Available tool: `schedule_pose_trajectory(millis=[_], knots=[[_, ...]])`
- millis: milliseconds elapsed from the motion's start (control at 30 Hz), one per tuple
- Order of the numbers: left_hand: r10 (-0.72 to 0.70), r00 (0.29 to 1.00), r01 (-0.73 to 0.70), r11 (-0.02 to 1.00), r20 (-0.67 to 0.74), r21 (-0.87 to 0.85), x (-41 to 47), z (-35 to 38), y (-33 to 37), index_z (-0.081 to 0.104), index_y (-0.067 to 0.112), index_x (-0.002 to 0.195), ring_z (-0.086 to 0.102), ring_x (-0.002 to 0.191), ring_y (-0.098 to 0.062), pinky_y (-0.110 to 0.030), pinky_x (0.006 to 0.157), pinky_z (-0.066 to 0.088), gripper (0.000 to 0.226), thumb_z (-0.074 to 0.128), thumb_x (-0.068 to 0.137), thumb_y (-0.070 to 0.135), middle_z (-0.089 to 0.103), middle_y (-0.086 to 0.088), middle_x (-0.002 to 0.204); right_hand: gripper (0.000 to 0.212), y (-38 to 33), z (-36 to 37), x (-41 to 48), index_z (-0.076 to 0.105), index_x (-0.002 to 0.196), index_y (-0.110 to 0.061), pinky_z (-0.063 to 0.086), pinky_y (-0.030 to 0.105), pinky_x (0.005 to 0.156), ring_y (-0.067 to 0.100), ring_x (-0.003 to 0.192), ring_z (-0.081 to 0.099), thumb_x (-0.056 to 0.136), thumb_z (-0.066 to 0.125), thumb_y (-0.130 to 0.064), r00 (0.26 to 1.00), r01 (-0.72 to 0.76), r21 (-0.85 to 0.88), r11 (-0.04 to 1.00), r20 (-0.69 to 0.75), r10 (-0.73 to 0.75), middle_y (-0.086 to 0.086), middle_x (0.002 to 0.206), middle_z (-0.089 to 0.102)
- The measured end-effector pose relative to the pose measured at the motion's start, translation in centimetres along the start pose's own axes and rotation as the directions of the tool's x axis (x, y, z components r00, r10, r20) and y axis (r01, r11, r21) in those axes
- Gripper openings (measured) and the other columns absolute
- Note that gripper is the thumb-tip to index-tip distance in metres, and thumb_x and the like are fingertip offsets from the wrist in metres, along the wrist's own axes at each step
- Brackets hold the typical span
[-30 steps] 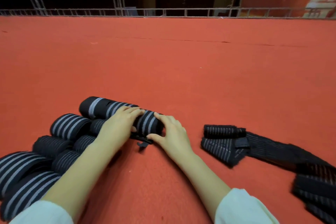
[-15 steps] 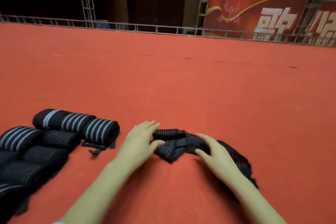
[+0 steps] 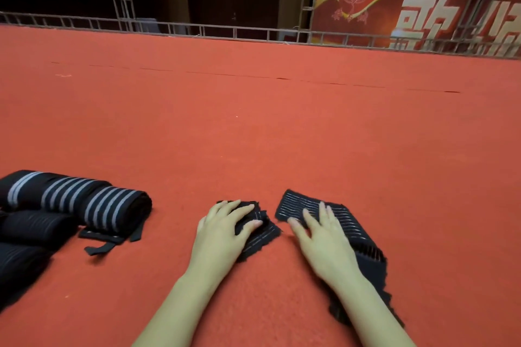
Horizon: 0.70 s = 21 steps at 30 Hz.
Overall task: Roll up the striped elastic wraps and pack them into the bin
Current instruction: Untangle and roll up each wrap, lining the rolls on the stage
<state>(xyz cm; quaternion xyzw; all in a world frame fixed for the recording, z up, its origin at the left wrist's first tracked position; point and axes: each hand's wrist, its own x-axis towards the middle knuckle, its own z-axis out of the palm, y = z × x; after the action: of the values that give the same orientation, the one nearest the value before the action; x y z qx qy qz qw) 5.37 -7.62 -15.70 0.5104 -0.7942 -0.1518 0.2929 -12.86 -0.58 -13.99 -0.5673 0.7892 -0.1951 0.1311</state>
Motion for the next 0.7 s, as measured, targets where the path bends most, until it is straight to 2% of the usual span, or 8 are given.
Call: schedule_pose_trajectory(millis=[67, 100, 200, 267, 367, 467, 633, 700], knots=[[0.038, 0.998, -0.041, 0.997, -0.057, -0.066, 0.2, -0.1, -0.2, 0.061, 0.038, 0.124, 0.036, 0.131, -0.006, -0.031, 0.109, 0.029, 0.045, 0.049, 0.087, 0.061, 0.052, 0.019, 0.133, 0.06, -0.5, -0.2, 0.3, 0.041, 0.144, -0.026, 0.013, 0.028, 0.119, 0.006, 0.146, 0.015, 0.093, 0.043, -0.056, 0.992, 0.059, 0.311, 0.948, -0.125, -0.021, -0.009, 0.157, 0.023], [0.067, 0.994, -0.076, 0.992, -0.081, -0.104, 0.2, -0.1, -0.2, 0.064, 0.037, 0.12, 0.04, 0.126, -0.004, -0.03, 0.106, 0.032, 0.049, 0.045, 0.083, 0.064, 0.054, 0.022, 0.127, 0.052, -1.0, -0.4, 0.2, 0.049, 0.137, -0.029, 0.022, 0.029, 0.117, 0.003, 0.139, 0.03, 0.091, 0.051, -0.051, 0.989, 0.108, 0.472, 0.875, -0.142, -0.046, -0.013, 0.149, 0.038], [0.136, 0.982, -0.165, 0.956, -0.133, -0.242, 0.2, -0.3, 0.5, 0.069, 0.037, 0.11, 0.05, 0.113, 0.004, -0.015, 0.1, 0.033, 0.047, 0.042, 0.082, 0.061, 0.059, 0.029, 0.112, 0.04, -2.6, 0.3, -0.3, 0.058, 0.12, -0.04, 0.044, 0.03, 0.103, 0.005, 0.115, 0.059, 0.082, 0.069, -0.031, 0.983, 0.132, 0.802, 0.583, -0.031, -0.18, -0.016, 0.116, 0.066], [0.158, 0.98, -0.19, 0.924, -0.121, -0.332, 0.1, -0.7, 1.4, 0.069, 0.04, 0.105, 0.053, 0.109, 0.007, -0.005, 0.095, 0.031, 0.035, 0.047, 0.082, 0.056, 0.063, 0.035, 0.103, 0.045, -2.9, 0.9, -0.5, 0.062, 0.114, -0.043, 0.046, 0.021, 0.095, 0.002, 0.108, 0.061, 0.081, 0.075, -0.015, 0.963, 0.208, 0.795, 0.57, -0.066, -0.26, -0.023, 0.112, 0.066], [0.179, 0.983, -0.152, 0.905, 0.03, -0.398, 0.1, -1.5, 1.9, 0.057, 0.052, 0.103, 0.045, 0.113, 0.019, 0.0, 0.094, 0.027, 0.019, 0.061, 0.086, 0.045, 0.05, 0.054, 0.103, 0.031, -2.5, 0.7, -0.3, 0.073, 0.086, -0.044, 0.048, 0.02, 0.08, 0.001, 0.088, 0.063, 0.075, 0.075, -0.015, 0.954, 0.294, 0.75, 0.593, -0.193, -0.229, -0.017, 0.094, 0.068], [0.189, 0.968, -0.104, 0.903, 0.168, -0.417, 0.3, -2.3, 1.2, 0.053, 0.055, 0.111, 0.042, 0.118, 0.018, -0.002, 0.099, 0.025, 0.034, 0.067, 0.085, 0.037, 0.057, 0.04, 0.113, 0.022, -2.6, 0.2, -0.4, 0.074, 0.07, -0.036, 0.046, 0.019, 0.067, 0.003, 0.07, 0.06, 0.074, 0.077, -0.014, 0.962, 0.271, 0.784, 0.559, -0.203, -0.181, -0.012, 0.079, 0.067], [0.234, 0.952, -0.118, 0.875, 0.196, -0.47, 0.1, -3.2, 1.1, 0.062, 0.047, 0.109, 0.049, 0.113, 0.018, -0.002, 0.095, 0.03, 0.035, 0.066, 0.089, 0.018, 0.054, 0.046, 0.112, 0.026, -2.5, 0.0, -0.4, 0.078, 0.073, -0.02, 0.039, 0.021, 0.038, 0.015, 0.051, 0.06, 0.081, 0.068, 0.003, 0.975, 0.22, 0.882, 0.416, -0.192, -0.109, -0.002, 0.09, 0.063], [0.23, 0.956, -0.113, 0.863, 0.182, -0.493, 0.1, -3.4, 1.1, 0.066, 0.038, 0.111, 0.052, 0.111, 0.016, -0.003, 0.095, 0.032, 0.03, 0.061, 0.092, 0.015, 0.056, 0.042, 0.114, 0.02, -2.4, 0.2, -0.3, 0.076, 0.076, -0.01, 0.043, 0.023, 0.036, 0.023, 0.051, 0.063, 0.082, 0.065, 0.006, 0.982, 0.182, 0.919, 0.35, -0.153, -0.108, 0.007, 0.101, 0.061]])
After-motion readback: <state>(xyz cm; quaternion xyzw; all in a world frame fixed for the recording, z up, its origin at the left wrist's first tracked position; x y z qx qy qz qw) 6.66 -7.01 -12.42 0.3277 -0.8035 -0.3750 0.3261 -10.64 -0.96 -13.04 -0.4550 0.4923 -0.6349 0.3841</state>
